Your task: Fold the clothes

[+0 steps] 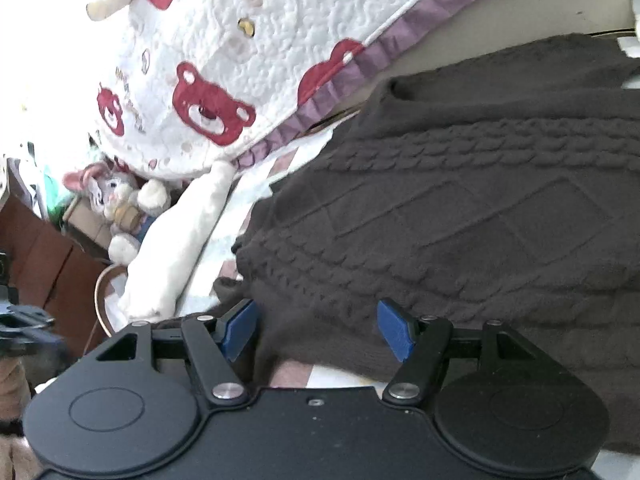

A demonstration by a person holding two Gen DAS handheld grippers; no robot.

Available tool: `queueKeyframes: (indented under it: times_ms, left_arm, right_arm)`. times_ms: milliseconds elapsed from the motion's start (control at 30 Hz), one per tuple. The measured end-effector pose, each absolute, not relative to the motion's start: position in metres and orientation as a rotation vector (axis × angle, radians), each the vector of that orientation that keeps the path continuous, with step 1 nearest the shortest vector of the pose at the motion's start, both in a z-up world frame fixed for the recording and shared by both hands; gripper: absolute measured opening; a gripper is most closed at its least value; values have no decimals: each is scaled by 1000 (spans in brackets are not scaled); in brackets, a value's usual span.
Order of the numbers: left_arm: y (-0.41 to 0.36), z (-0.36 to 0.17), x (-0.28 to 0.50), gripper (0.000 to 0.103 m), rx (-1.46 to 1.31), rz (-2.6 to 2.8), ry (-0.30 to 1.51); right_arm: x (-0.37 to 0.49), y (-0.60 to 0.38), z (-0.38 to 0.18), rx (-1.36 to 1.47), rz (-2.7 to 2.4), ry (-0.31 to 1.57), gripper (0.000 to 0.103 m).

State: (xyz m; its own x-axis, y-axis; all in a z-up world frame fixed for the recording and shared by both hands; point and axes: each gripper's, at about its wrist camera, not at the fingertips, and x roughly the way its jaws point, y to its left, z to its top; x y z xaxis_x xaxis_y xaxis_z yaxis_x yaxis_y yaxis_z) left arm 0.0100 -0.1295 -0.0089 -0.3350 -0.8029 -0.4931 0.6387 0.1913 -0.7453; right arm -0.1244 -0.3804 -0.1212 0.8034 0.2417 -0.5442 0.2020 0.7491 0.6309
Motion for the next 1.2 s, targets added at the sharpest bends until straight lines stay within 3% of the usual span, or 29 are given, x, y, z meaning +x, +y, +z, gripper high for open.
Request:
queueKeyframes:
  times_ms: [167, 300, 333, 433, 600, 667, 700, 733, 833, 1100, 1200]
  left_arm:
    - [-139, -33, 16, 8, 47, -1270, 1099]
    - [-107, -44, 45, 40, 160, -1046, 1034]
    - [-98, -50, 56, 44, 122, -1004, 1071]
    - [-75, -71, 81, 46, -50, -956, 1198]
    - [-65, -97, 78, 50, -191, -979, 1312]
    - [-65, -102, 69, 50, -180, -992, 1334]
    - [-66, -105, 69, 50, -190, -1001, 1348]
    - [-66, -108, 67, 50, -214, -1012, 1360]
    - [-64, -113, 64, 50, -319, -1061, 1392]
    - [-87, -90, 34, 47, -623, -1333, 1365]
    - [-96, -82, 25, 50, -506, -1327, 1306]
  right_arm:
    - [-150, -405, -118, 761, -38, 661, 72]
    - [-152, -400, -134, 935, 80, 754, 73]
    - [-151, -395, -139, 997, 122, 770, 73]
    - [-136, -370, -157, 1159, 234, 817, 73]
    - [-114, -326, -178, 1163, 333, 975, 72]
    - [-110, -311, -182, 1156, 425, 1018, 50]
    - [-110, -305, -180, 1128, 461, 1014, 29]
    - [-111, -301, -176, 1096, 484, 991, 23]
    - [-114, -310, -158, 1083, 452, 842, 17]
    - [-124, -369, -70, 878, 370, 623, 16]
    - [-103, -373, -57, 489, 102, 687, 20]
